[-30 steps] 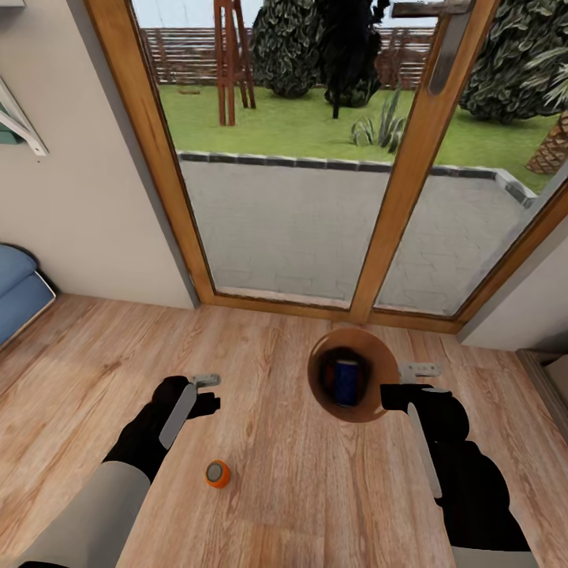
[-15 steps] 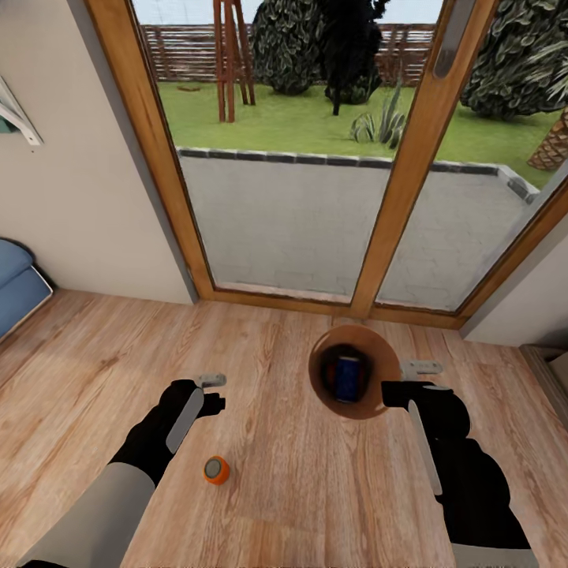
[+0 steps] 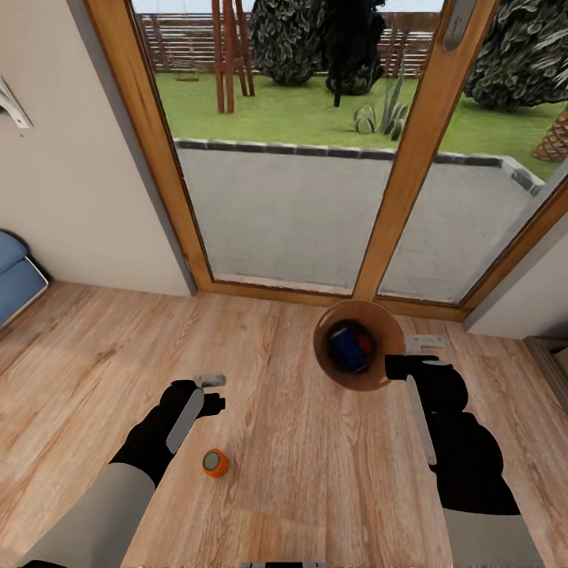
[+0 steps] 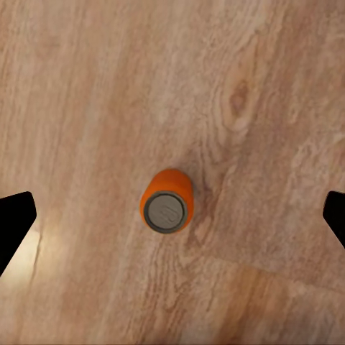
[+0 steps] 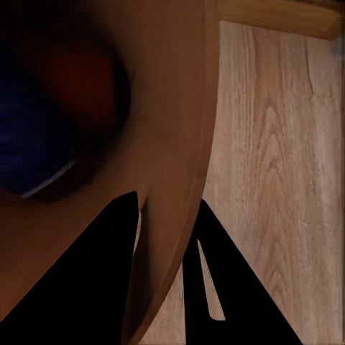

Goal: Put the three can of soda from the living room inside the tash can in the kitchen.

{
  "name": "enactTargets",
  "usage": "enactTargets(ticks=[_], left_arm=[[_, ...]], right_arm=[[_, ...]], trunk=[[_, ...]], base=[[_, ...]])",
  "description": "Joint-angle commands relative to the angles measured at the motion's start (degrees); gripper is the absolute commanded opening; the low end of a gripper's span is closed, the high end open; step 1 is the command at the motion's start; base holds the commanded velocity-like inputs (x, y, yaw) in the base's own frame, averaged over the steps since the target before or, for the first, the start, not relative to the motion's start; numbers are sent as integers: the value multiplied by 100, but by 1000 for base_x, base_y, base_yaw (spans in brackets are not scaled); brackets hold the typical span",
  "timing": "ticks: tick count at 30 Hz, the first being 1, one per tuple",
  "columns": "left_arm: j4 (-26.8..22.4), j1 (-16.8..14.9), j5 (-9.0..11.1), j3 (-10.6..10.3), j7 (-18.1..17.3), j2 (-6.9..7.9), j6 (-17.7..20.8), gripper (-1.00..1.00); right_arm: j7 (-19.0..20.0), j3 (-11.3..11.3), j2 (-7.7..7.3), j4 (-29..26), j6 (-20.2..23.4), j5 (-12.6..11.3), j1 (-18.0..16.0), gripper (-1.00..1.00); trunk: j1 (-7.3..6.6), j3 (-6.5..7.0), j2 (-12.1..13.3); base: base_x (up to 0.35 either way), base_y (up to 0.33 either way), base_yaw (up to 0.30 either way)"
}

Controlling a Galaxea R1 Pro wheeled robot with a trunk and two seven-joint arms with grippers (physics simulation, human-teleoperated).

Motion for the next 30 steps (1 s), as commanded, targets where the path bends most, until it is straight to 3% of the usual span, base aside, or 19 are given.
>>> enactTargets(ticks=[1, 6, 9, 30], left_arm=[[-1, 2, 0, 1, 4, 1, -1, 100], [-2, 3, 0, 1, 7, -5, -6, 100], [-2, 3, 0, 1, 7, -6, -8, 100], [6, 9, 0, 0, 0, -6, -27, 100]], right_arm=[[19, 8, 26, -3, 0, 155, -68, -100], [23, 11, 64, -4, 0, 514, -218, -100], [22, 9, 67, -3, 0, 563, -285, -100], [44, 20, 77, -3, 0, 548, -453, -100]], trunk=[[22, -25, -42], [132, -148, -243], [198, -221, -363], [659, -675, -1205]], base=[[0, 0, 0], [0, 0, 0], [0, 0, 0], [0, 0, 0]])
